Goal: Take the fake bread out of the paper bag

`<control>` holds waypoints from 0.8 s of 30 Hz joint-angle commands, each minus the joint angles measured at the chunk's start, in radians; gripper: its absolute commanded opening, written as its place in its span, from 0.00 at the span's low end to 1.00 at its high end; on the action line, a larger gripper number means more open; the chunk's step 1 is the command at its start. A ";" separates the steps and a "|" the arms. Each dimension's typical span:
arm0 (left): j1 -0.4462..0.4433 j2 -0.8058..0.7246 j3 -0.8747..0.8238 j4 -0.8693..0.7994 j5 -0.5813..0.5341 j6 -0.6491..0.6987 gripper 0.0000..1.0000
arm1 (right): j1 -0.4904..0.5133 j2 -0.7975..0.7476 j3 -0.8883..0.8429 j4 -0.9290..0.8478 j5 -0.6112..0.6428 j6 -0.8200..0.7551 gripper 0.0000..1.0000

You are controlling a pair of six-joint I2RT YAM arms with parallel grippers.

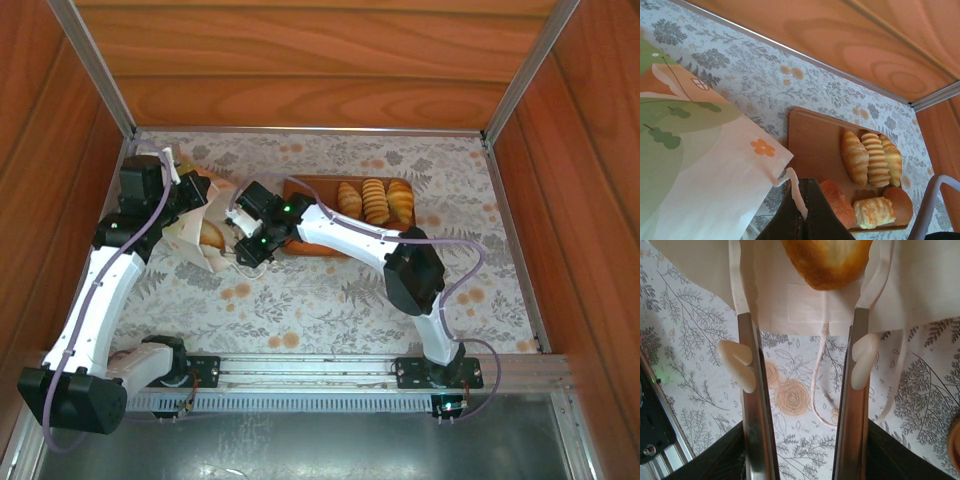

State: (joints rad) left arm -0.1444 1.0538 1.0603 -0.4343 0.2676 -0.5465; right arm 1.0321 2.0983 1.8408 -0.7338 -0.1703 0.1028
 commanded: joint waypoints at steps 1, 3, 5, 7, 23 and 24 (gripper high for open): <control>-0.004 0.003 0.015 0.021 0.018 0.016 0.00 | -0.004 0.041 0.079 -0.052 -0.001 -0.015 0.57; -0.004 0.005 0.016 0.020 0.019 0.015 0.00 | -0.004 0.072 0.118 -0.085 0.018 -0.028 0.57; -0.004 0.005 0.017 0.020 0.021 0.017 0.00 | -0.003 0.102 0.162 -0.115 0.028 -0.041 0.58; -0.004 0.003 0.017 0.020 0.019 0.016 0.00 | -0.004 0.132 0.200 -0.139 0.031 -0.048 0.61; -0.004 0.007 0.013 0.020 0.009 0.017 0.00 | -0.005 0.112 0.231 -0.151 0.043 -0.037 0.32; -0.004 0.007 0.012 0.020 0.005 0.016 0.00 | -0.005 0.103 0.227 -0.159 0.064 -0.034 0.32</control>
State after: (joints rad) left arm -0.1444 1.0584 1.0603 -0.4343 0.2695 -0.5461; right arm 1.0321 2.2940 2.0811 -0.8909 -0.1471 0.0608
